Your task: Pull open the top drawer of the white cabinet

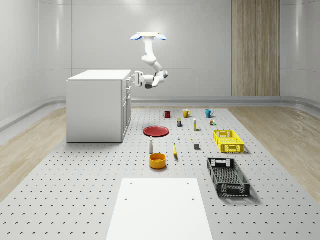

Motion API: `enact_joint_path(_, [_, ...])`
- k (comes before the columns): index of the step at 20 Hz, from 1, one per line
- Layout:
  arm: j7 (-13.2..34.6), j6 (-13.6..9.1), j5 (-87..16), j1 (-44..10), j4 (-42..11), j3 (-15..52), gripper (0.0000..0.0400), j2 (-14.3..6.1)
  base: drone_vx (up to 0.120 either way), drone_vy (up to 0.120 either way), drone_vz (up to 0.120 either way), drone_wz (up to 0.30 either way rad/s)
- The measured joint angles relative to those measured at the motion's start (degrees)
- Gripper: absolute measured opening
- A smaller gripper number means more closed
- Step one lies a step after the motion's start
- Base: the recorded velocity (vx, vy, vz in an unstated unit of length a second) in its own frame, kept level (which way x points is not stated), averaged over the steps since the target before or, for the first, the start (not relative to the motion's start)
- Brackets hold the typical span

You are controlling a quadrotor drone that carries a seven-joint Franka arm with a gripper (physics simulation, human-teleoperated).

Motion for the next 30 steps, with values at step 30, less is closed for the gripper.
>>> enact_joint_path(30, [-1.9,-4.0,2.1,-2.5,3.0,0.5,0.0311,5.2,0.0,0.0,0.0,0.0])
